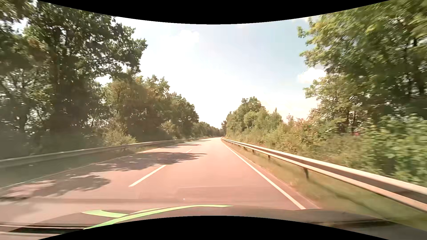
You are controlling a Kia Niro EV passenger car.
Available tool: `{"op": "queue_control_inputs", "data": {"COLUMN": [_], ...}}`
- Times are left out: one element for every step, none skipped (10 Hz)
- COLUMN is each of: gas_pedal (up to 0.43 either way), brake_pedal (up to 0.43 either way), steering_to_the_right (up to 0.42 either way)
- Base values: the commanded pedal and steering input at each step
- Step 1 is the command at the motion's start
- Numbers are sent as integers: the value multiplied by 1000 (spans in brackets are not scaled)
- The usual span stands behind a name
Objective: Follow the waypoints while adhering to traffic rules and regulations
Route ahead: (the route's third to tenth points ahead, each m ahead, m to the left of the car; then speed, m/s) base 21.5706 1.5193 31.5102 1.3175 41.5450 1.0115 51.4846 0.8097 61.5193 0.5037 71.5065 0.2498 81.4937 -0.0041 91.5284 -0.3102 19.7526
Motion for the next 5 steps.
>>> {"op": "queue_control_inputs", "data": {"gas_pedal": [0,0,0,0,0], "brake_pedal": [0,0,0,0,0], "steering_to_the_right": [0,0,1,0,2]}}
